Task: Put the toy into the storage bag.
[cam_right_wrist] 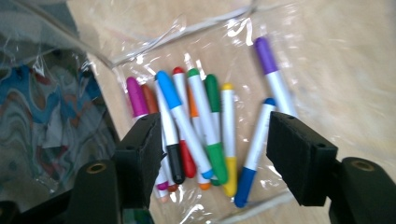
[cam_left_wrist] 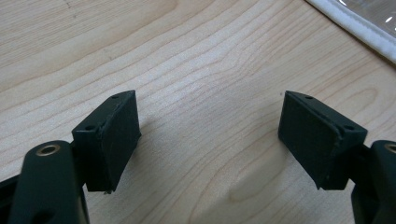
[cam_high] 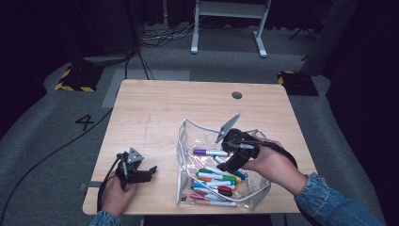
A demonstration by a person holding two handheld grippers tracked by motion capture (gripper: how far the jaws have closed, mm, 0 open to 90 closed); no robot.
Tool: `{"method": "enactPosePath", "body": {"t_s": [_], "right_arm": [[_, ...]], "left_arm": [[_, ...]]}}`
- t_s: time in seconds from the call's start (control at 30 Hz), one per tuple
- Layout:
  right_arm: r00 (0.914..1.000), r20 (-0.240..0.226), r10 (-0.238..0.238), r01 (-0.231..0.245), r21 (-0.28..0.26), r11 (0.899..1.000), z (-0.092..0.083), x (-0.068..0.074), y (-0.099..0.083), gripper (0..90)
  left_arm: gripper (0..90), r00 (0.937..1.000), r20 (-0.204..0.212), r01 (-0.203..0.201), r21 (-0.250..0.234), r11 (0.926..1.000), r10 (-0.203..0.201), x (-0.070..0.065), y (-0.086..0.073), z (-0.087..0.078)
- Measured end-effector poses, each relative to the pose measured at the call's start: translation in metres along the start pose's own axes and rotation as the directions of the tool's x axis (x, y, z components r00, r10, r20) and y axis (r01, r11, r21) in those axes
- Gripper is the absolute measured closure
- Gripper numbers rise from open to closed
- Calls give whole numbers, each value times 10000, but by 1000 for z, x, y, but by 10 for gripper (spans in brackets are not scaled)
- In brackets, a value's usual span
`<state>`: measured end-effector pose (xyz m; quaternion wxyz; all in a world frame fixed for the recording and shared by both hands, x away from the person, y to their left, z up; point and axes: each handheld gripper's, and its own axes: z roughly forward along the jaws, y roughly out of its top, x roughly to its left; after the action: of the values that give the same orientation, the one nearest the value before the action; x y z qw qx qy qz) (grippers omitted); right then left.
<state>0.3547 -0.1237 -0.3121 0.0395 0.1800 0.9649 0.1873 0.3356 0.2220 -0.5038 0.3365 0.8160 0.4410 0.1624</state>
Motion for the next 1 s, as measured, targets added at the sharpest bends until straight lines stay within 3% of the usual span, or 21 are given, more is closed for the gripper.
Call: {"method": "enactPosePath", "body": {"t_s": [0.2,0.33,0.47,0.6,0.7,0.77,0.87,0.97,1.0], "right_arm": [[9964,511,681,-608,-1319,9894,-37,-11,-27,345],[9854,779,1513,-1304,-2250,9656,-61,-21,-55,327],[9623,1048,2509,-2110,-2939,9323,-78,-34,-90,326],[9379,1091,3294,-2768,-3375,8997,-83,-45,-124,313],[9197,1179,3746,-3158,-3448,8839,-79,-51,-146,296],[9036,1072,4147,-3507,-3704,8601,-75,-56,-160,288],[8855,1283,4466,-3705,-3851,8453,-67,-62,-179,287],[8626,1148,4927,-4163,-3924,8202,-53,-69,-200,279],[8514,1242,5096,-4321,-3847,8157,-45,-71,-208,278]], "left_arm": [[209,10000,-1,0,3,10000,0,0,0,0],[209,10000,-4,1,3,10000,-1,0,0,0],[209,10000,-10,12,8,10000,-12,0,0,0],[209,10000,-35,0,-1,10000,0,1,0,0],[210,10000,-57,46,22,10000,-46,1,1,0],[210,10000,-58,50,9,10000,-49,1,1,1],[210,9999,-75,84,25,10000,-84,1,1,1],[210,9999,-92,99,22,9999,-99,1,1,1],[210,9999,-95,95,25,10000,-95,1,1,1]]}}
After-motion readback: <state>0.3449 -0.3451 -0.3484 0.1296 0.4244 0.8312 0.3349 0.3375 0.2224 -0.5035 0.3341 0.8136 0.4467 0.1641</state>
